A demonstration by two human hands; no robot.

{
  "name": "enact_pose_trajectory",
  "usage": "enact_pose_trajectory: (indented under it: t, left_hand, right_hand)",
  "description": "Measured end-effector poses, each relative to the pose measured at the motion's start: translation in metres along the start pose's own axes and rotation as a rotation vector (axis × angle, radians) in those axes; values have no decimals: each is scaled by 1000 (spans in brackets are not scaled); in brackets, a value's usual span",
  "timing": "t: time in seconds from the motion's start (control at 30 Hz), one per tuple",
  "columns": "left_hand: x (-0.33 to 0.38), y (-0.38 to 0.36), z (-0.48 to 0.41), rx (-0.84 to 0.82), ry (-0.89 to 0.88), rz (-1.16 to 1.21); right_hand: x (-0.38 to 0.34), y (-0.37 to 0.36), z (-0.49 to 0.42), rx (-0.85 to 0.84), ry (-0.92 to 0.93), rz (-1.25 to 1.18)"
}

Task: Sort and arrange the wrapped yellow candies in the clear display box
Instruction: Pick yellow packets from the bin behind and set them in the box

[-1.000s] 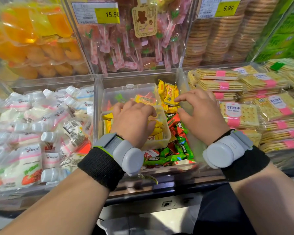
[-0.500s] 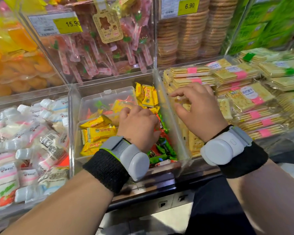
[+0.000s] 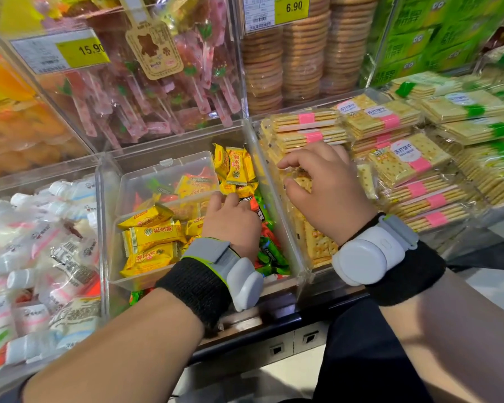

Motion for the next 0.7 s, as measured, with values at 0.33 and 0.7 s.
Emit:
enact_pose_trajectory:
  t: [0.33, 0.7]
  left_hand:
    - [3, -2, -2, -1, 20, -26]
    - [-6, 15, 4, 113, 158, 308]
  right_hand:
    - [3, 3, 0, -5, -21, -5]
    - [-6, -3, 2, -48, -7, 19]
Point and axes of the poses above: each hand's wrist, its own z-axis away from the middle knuckle, its own y-axis out of the back of the hand, x = y × z, the point moved 1 cm from there along -z, towards the middle knuckle, and after that the axes turned 13 degrees about x, right-handed, at the moved point
